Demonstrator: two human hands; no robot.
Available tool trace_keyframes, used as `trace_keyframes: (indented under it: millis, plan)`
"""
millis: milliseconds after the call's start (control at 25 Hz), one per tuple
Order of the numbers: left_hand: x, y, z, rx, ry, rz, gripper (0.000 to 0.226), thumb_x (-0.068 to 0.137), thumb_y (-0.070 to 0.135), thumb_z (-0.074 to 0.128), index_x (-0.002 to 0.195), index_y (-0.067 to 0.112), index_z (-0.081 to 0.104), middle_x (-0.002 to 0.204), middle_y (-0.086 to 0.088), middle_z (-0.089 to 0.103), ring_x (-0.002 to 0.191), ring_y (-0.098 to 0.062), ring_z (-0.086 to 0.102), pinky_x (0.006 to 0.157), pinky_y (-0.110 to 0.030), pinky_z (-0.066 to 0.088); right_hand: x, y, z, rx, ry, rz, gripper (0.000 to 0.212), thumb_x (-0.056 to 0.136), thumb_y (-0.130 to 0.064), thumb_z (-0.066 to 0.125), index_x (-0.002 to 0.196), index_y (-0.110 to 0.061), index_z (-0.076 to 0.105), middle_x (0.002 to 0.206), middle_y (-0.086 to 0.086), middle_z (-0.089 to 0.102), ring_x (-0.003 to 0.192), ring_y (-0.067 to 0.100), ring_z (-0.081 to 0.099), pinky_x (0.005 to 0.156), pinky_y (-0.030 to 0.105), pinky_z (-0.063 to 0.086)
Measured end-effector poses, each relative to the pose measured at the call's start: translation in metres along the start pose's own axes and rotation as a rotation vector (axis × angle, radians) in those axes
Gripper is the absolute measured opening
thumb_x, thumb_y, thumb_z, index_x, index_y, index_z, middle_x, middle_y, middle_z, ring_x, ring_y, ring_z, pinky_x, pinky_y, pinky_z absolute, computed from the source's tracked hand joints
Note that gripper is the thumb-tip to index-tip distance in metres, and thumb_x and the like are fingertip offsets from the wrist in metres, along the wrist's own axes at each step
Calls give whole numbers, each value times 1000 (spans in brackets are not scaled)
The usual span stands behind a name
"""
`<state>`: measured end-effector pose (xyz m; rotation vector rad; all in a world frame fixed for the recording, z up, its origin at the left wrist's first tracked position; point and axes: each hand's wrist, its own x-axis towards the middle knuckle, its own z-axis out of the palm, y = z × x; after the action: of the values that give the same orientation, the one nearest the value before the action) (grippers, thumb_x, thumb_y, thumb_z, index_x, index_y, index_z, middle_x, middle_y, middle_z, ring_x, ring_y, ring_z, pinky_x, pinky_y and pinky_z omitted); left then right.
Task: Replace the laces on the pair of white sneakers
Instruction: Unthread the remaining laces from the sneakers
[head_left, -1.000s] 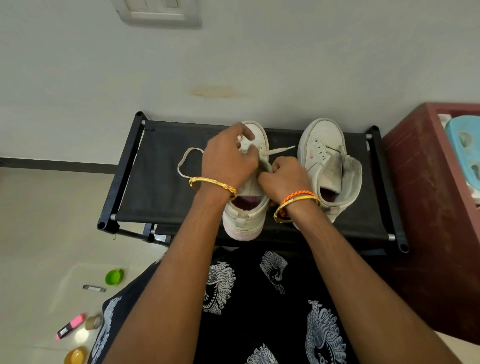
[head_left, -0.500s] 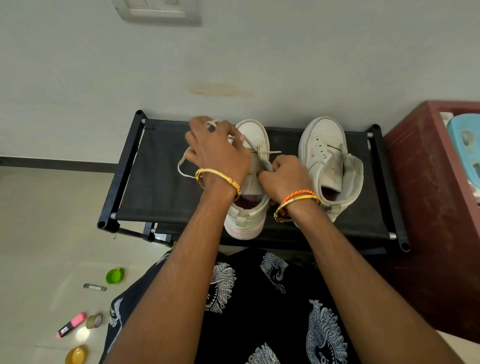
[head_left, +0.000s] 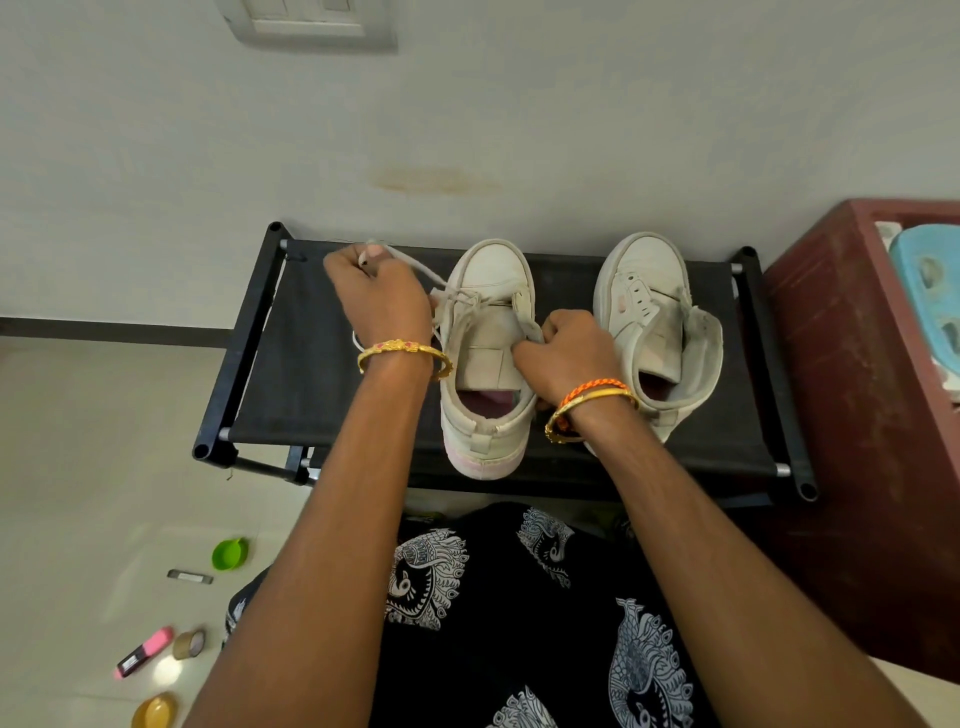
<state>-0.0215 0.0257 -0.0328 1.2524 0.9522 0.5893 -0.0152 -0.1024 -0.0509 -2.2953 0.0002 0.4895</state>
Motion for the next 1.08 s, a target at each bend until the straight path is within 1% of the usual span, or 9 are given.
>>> trace_keyframes:
  millis: [120,200,280,360,440,520,600,800,1080]
  plan:
    - [0,-8,-10,465,-87,73,64,78,19,62,130,18,26,122,-9,35,99,-26,53,88,-44,49,0,-1,2,-14,24,-37,22,83,-18,61,75,-17,41,66,-6,41,56,5,38,45,17,26]
    - [-4,-10,-12,682,-203,15,91,73,33,68,142,24,10,143,-12,16,124,-34,38,104,-49,37,1,-3,0,-34,49,-107,24,80,-17,63,95,-15,44,78,-2,49,64,11,46,53,21,33]
    - [-6,-9,-15,801,-339,-1,78,74,43,66,137,24,24,144,-11,19,129,-34,31,106,-46,34,5,-6,0,-66,64,-199,33,79,-18,64,109,-17,50,98,7,52,81,20,52,67,27,40]
    - [-7,-3,-20,890,-516,-86,60,65,57,61,113,25,47,140,-11,32,128,-33,33,106,-45,33,8,-13,0,-74,100,-284,29,81,-19,65,110,-17,60,113,9,48,95,24,53,79,31,46]
    - [-7,-3,-25,955,-601,-131,55,58,62,56,101,27,53,139,-11,38,128,-33,34,107,-49,31,9,-19,5,-166,121,-349,24,86,-18,62,110,-16,64,121,9,48,111,24,47,88,32,45]
    - [-8,-5,-30,1138,-588,-7,42,78,49,55,119,36,51,144,-10,30,133,-34,23,109,-51,22,12,-23,13,-315,113,-371,27,90,-17,56,116,-15,64,126,10,47,117,26,40,93,36,43]
    - [-11,-8,-32,1215,-551,135,43,87,39,52,131,41,47,148,-10,25,137,-34,14,109,-52,14,17,-26,19,-398,114,-346,28,93,-17,52,119,-15,62,129,12,45,118,29,38,95,40,43]
    - [-9,-23,-21,1250,-554,206,44,94,37,41,138,36,42,157,-17,-8,141,-30,-25,114,-48,-11,29,-30,25,-472,160,-304,25,95,-16,50,114,-14,65,128,13,45,118,30,39,86,31,38]
    - [-10,-22,-20,1245,-656,138,49,97,25,35,146,30,26,157,-18,-4,144,-30,-14,116,-46,-4,35,-20,28,-102,261,-252,12,84,-16,64,87,-15,76,101,6,67,90,15,59,55,8,29]
